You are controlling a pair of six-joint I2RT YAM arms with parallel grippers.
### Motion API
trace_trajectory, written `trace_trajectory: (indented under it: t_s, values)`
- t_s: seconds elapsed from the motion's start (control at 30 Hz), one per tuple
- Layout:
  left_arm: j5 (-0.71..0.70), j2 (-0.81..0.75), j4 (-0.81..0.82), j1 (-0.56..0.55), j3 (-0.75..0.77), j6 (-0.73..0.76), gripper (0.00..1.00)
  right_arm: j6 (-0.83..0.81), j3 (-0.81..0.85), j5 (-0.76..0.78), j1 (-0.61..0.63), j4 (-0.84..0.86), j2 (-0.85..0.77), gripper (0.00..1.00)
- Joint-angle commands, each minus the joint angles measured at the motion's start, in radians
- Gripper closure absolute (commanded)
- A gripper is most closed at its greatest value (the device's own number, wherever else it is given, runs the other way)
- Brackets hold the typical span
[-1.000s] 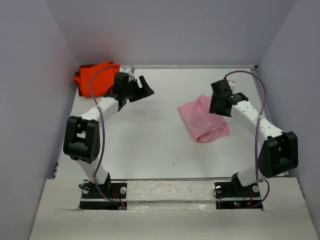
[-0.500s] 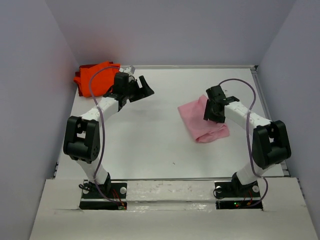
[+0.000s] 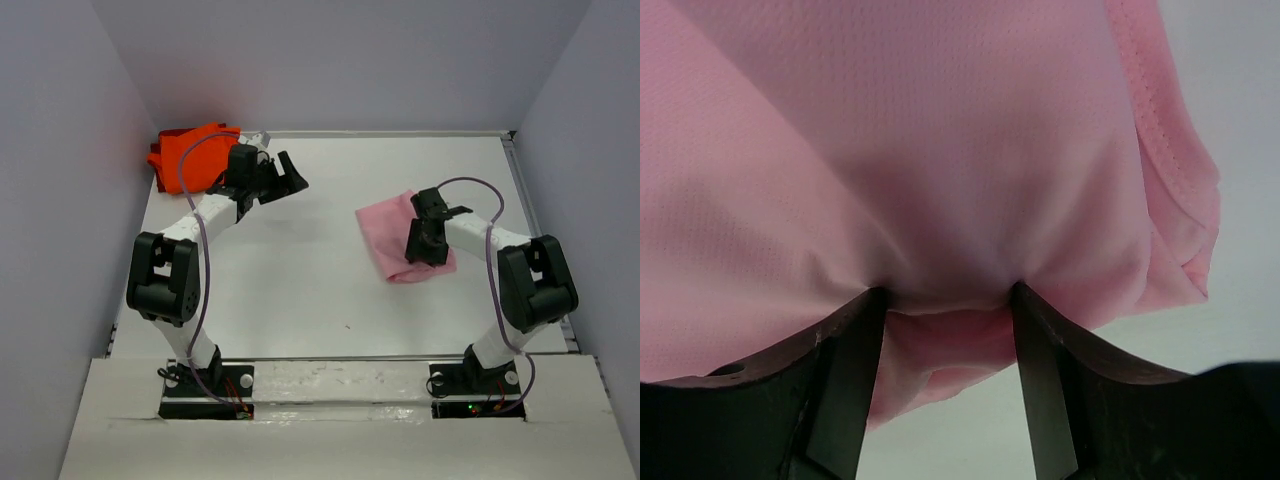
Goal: Fold and stack the t-shirts
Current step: Smooth out wrinkles on the folded tshirt
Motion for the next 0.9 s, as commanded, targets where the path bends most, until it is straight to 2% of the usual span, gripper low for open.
trace_trajectory:
  t_s: [0.0, 0.2, 0.37, 0.5, 0.57, 0.63, 0.7, 0.83, 0.87]
  values:
    - [0.011, -0.016, 0.012, -0.002, 0.037, 0.002, 0.11, -0.002, 0.073, -0.045, 0.006, 0.058, 0.069, 0.4]
    - [0.004, -0.021, 0.004, -0.002, 0.044, 0.007, 0.11, -0.065, 0.21, -0.144, 0.006, 0.057, 0.22, 0.41]
    - [0.012, -0.018, 0.021, -0.002, 0.04, -0.007, 0.1, -0.086, 0.311, -0.131, 0.055, 0.023, 0.295, 0.41]
    - [0.089, 0.06, 0.113, -0.003, 0.038, -0.102, 0.11, -0.078, 0.302, -0.131, 0.076, 0.023, 0.28, 0.42]
    - [0.194, 0.118, 0.128, -0.005, 0.08, -0.148, 0.12, -0.075, 0.276, -0.134, 0.076, 0.032, 0.268, 0.42]
    - [0.213, 0.187, 0.154, -0.032, 0.144, -0.198, 0.12, -0.075, 0.259, -0.121, 0.076, 0.042, 0.262, 0.42]
    - [0.202, 0.238, 0.267, -0.054, 0.162, -0.243, 0.12, -0.077, 0.239, -0.114, 0.085, 0.046, 0.257, 0.42]
    - [0.262, 0.368, 0.507, -0.095, 0.198, -0.427, 0.12, -0.083, 0.219, -0.111, 0.085, 0.052, 0.255, 0.43]
    - [0.276, 0.394, 0.556, -0.107, 0.201, -0.512, 0.12, -0.086, 0.215, -0.111, 0.085, 0.054, 0.255, 0.43]
